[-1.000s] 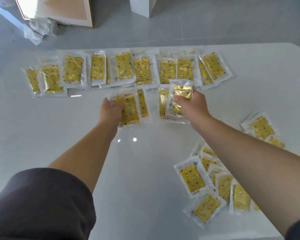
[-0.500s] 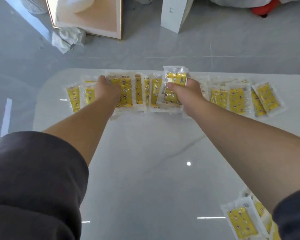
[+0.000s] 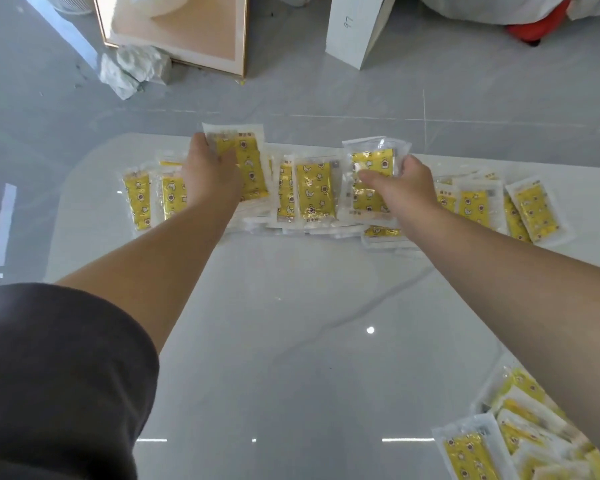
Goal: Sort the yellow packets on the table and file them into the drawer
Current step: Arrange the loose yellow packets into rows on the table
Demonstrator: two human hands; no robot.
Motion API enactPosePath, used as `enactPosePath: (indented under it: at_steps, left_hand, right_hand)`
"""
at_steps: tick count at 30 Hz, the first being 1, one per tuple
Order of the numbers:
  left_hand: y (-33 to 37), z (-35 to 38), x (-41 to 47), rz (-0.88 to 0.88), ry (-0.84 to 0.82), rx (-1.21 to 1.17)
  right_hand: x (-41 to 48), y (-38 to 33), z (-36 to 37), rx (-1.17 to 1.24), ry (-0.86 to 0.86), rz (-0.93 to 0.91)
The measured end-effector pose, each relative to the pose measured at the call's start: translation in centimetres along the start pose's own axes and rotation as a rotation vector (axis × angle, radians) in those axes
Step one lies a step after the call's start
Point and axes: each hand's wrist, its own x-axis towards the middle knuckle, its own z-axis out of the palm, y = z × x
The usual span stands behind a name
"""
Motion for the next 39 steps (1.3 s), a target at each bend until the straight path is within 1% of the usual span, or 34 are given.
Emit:
enactPosePath:
  at_steps: [4, 8, 10, 13, 18, 21, 23, 26, 29, 31, 34, 39]
  left_hand:
    - [1.6, 1.9, -1.3, 0.012, -0.136, -0.062]
    - [3.0, 4.8, -3.0, 0.034, -0.221, -0.046]
    - [4.1, 6.5, -4.3, 0.066, -0.245, 0.003]
    - [5.4, 8.9, -6.4, 0.053, -0.277, 0.044]
    - [6.3, 11.9, -8.1, 0.118, -0.291, 0.176]
    - [6.1, 12.1, -8.3, 0.176, -0.262, 0.251]
    - [6.1, 11.8, -8.6, 0.216, -0.245, 0.275]
    - [5.6, 10.9, -9.3, 0.359, -0.218, 0.361]
    - [4.5, 9.7, -11.4, 0.514, -0.228, 0.372]
    - [3.1, 9.1, -13.9, 0.579, -0.293, 0.386]
    - [0.2, 8.9, -18.6, 0.626, -0.458, 0.468]
    - [-4.3, 10.5, -26.6, 0.553, -0.734, 0.574]
  right_hand:
    - [1.1, 2.1, -4.3, -0.038, 0.053, 0.044]
    - [1.7, 3.8, -7.3, -0.075, 0.126, 0.085]
    - [1.8, 4.8, -8.7, -0.117, 0.138, 0.106]
    - [2.1, 6.1, -10.0, -0.15, 0.145, 0.112]
    - [2.1, 7.3, -11.1, -0.27, 0.159, 0.047]
    - [1.5, 8.0, -11.7, -0.342, 0.195, -0.028]
    - [0.9, 8.6, -12.1, -0.443, 0.222, -0.099]
    - [-0.5, 9.4, -12.5, -0.526, 0.192, -0.171]
    - [-3.5, 10.5, -12.3, -0.488, 0.142, -0.181]
    - [-6.5, 11.8, -11.7, -0.443, 0.114, -0.168]
    - [-10.6, 14.8, -11.1, -0.425, 0.077, -0.119]
    - [-15.4, 20.1, -13.1, -0.454, 0.052, -0.065]
